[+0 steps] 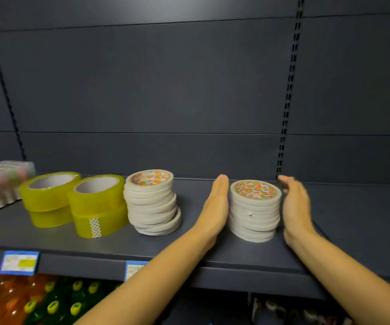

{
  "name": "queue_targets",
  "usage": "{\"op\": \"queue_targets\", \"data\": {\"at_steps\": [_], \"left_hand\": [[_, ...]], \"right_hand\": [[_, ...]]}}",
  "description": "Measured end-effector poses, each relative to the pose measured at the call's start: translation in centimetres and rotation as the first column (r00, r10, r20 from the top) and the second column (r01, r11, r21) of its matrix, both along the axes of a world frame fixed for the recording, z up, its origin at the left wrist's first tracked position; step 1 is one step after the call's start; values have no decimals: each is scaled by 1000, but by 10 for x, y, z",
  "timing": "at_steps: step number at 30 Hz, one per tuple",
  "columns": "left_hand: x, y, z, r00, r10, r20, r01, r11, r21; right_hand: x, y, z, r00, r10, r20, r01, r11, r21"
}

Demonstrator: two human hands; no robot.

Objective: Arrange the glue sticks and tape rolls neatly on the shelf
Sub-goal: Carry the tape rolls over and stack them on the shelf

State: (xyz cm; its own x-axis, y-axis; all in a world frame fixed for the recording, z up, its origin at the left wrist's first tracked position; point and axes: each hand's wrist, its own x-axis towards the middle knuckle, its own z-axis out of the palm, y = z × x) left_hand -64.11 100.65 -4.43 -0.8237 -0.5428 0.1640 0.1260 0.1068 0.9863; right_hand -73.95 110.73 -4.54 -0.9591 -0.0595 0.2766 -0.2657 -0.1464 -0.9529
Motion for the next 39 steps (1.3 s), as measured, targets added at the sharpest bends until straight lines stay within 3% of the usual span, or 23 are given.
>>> {"op": "queue_targets", "data": {"at_steps": [1,3,6,8,10,13,15,20,23,26,31,35,39], "left_hand": [[17,-4,3,996,46,-75,-53,994,-95],[56,-14,13,937,159,-311,-241,939,-245],[103,-37,21,788,301,-537,-457,870,-184],[115,-56,17,775,382,-503,-500,858,-118],[116,-71,9,806,436,-400,-518,846,-122],[114,-84,-5,823,460,-333,-525,840,-136],[110,-87,-11,833,441,-333,-508,849,-148],[91,-92,-14,857,416,-305,-471,872,-132],[77,-104,-9,880,377,-290,-410,910,-59],[62,-112,-2,916,316,-246,-293,948,126],[47,-117,-5,973,174,-150,-102,912,397],[40,-123,-8,978,130,-164,-43,890,453],[38,-124,-8,983,100,-154,-24,901,434]], "right_hand": [[5,4,10,992,-54,-114,49,998,-44],[24,8,29,962,12,-272,-56,986,-154],[61,-10,46,853,335,-399,-405,909,-102],[84,-37,45,780,522,-346,-548,836,26],[98,-68,37,743,639,-200,-629,769,116],[97,-108,24,741,671,-12,-660,731,174],[92,-127,20,735,674,66,-676,725,129],[87,-142,5,605,760,238,-777,629,-31],[82,-134,0,667,705,243,-715,697,-61],[73,-125,-1,764,605,226,-601,794,-91],[77,-134,0,799,556,230,-531,831,-166],[80,-139,-6,861,462,214,-458,886,-72],[80,-137,-7,841,487,236,-480,873,-89]]}}
